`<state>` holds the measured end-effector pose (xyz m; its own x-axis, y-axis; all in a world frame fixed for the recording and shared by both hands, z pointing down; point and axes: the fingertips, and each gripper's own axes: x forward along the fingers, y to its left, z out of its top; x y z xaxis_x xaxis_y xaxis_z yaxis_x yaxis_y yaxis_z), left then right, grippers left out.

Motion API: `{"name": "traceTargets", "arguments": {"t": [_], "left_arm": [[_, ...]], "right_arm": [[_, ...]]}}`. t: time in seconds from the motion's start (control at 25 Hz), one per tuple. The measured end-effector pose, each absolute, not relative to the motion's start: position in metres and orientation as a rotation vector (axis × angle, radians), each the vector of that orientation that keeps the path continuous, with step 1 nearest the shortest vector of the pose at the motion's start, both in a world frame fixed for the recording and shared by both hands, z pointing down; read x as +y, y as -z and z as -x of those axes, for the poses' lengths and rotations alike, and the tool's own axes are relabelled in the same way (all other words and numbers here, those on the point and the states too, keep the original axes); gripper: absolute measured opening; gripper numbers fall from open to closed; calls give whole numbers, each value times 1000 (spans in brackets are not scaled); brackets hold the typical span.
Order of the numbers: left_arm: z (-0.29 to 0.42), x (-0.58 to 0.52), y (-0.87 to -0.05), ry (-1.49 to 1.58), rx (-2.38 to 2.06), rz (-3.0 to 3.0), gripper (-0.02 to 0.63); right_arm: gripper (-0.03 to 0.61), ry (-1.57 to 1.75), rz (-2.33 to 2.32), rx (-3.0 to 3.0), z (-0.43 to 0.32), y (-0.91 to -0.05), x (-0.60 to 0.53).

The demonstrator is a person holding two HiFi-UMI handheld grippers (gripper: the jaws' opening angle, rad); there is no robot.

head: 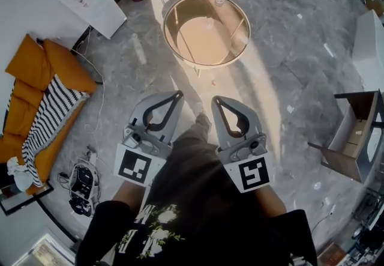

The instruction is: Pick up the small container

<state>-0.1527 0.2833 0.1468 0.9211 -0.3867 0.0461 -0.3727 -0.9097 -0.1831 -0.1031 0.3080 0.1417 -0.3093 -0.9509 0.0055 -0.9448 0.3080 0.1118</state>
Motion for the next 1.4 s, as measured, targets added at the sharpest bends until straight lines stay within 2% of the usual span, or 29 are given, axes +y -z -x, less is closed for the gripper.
{"name": "traceTargets", "arguments": {"t": [0.48,1.0,1.4], "left_arm": [[96,203,-125,62,631,2882,8],[28,169,-141,48,677,2882,8],[10,136,-133,60,964,2832,8]], "right_arm": [[-5,190,-1778,-2512,43,-122,227],[-5,150,-1746,-2514,-32,-151,187],[-5,135,-1555,-2636,-73,-153,145]]}}
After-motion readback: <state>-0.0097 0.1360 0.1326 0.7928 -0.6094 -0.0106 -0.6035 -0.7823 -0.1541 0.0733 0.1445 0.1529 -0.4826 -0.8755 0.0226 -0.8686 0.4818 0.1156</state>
